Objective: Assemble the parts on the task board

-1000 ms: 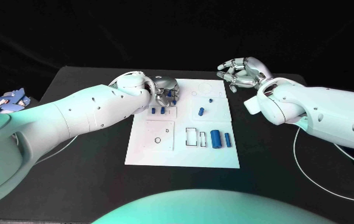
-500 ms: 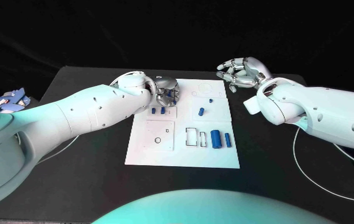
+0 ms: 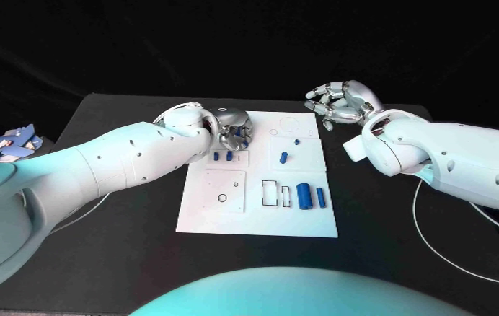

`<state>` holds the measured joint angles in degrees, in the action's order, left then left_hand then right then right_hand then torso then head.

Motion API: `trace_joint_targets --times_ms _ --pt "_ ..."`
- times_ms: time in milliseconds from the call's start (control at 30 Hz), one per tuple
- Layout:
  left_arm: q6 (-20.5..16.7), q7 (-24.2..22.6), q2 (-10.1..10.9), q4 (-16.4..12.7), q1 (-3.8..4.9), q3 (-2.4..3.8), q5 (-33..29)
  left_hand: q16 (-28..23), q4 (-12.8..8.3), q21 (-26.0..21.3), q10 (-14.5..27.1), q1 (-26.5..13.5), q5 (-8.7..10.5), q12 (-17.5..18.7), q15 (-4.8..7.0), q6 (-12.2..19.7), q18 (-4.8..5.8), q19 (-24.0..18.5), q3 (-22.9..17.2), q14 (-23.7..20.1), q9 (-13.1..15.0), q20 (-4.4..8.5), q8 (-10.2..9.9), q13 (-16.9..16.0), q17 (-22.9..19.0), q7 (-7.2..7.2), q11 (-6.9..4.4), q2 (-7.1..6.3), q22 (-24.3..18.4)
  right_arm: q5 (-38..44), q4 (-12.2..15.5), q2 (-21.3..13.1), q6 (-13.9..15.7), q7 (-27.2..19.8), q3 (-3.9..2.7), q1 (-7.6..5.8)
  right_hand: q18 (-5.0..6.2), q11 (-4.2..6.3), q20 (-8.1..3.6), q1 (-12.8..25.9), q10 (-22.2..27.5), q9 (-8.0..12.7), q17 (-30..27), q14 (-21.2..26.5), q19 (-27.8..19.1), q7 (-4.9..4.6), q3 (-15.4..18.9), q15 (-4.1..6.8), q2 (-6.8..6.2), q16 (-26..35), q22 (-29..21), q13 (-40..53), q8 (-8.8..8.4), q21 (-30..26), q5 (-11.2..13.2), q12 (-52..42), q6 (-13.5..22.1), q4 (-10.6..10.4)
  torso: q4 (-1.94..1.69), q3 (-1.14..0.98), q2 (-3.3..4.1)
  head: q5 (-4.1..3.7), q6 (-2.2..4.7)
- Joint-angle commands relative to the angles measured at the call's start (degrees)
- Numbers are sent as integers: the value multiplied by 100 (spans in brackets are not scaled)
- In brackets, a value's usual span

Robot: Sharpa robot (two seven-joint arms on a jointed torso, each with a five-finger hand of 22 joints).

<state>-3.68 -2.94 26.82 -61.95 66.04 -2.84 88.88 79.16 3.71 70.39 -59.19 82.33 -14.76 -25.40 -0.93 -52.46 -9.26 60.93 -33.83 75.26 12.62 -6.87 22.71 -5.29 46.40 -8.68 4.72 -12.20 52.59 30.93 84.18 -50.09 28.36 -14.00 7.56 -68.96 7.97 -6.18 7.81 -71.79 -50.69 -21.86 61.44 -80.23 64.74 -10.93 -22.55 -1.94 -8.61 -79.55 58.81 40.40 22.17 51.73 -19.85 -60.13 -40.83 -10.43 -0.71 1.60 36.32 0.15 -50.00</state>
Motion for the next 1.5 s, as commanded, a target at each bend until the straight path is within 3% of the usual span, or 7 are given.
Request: trace_joint_targets --times_ms 33,167,433,633,900,1067,1500 --pt "-317 -132 59 -114 0 16 -102 23 -41 33 4 -31 1 22 -22 -7 82 50 -22 30 -5 -2 -36 -6 13 -30 54 36 11 52 -5 3 -43 -31 -1 2 93 -2 14 -29 15 9 -8 45 -45 -16 -28 0 31 26 -5 -5 38 -38 -39 28 40 6 -3 1 -10 -2 0" --pt "-439 -154 190 -306 1 57 -187 24 -50 45 -7 -42 0 40 -27 -24 85 64 -35 38 -5 -4 -41 -3 11 -38 60 39 28 52 -13 2 -45 -29 -1 2 93 -2 14 -29 15 9 -8 45 -45 -16 -28 0 31 26 -5 -5 38 -38 -39 28 40 6 -8 -1 -10 9 0" --pt "-553 -103 509 -730 7 279 -466 19 -54 58 -38 -78 -1 73 -33 -60 88 79 -52 44 -3 -9 -49 2 -17 -46 65 45 44 51 -25 -5 -44 -26 -1 6 93 -2 14 -29 15 9 -8 45 -45 -16 -28 0 31 26 -5 -5 38 -38 -39 28 40 6 -12 0 -16 24 0" --pt "-474 -9 775 -951 39 379 -633 22 -60 75 -66 -105 1 92 -33 -85 94 104 -54 57 -2 -13 -55 4 -16 -44 63 36 72 51 -27 -12 -42 -26 0 9 93 -2 14 -29 15 9 -8 45 -45 -16 -28 0 31 26 -5 -5 38 -38 -39 28 40 6 -29 -7 -24 35 0" --pt "-233 109 1057 -1017 56 402 -769 21 -63 81 -103 -142 4 115 -29 -111 96 114 -51 67 0 -17 -63 6 -29 -37 57 24 82 51 -20 -32 -40 -23 0 12 93 -2 14 -29 15 9 -8 45 -45 -16 -28 0 31 26 -5 -5 38 -38 -39 28 40 6 -67 2 -41 1 0" --pt "-107 190 1171 -988 54 392 -789 20 -65 82 -114 -152 5 122 -27 -120 97 116 -49 68 1 -18 -65 6 -37 -34 53 20 84 51 -16 -40 -37 -22 0 14 93 -2 14 -29 15 9 -8 45 -45 -16 -28 0 31 26 -5 -5 38 -38 -39 28 40 6 -52 -6 -38 26 0" --pt "2 306 1118 -831 26 319 -764 18 -62 80 -140 -181 8 140 -23 -139 96 115 -44 73 3 -20 -72 6 -48 -26 47 14 83 51 -14 -40 -36 -25 0 19 93 -2 14 -29 15 9 -8 45 -45 -16 -28 0 31 26 -5 -5 38 -38 -39 28 40 6 -41 -4 -30 57 0"
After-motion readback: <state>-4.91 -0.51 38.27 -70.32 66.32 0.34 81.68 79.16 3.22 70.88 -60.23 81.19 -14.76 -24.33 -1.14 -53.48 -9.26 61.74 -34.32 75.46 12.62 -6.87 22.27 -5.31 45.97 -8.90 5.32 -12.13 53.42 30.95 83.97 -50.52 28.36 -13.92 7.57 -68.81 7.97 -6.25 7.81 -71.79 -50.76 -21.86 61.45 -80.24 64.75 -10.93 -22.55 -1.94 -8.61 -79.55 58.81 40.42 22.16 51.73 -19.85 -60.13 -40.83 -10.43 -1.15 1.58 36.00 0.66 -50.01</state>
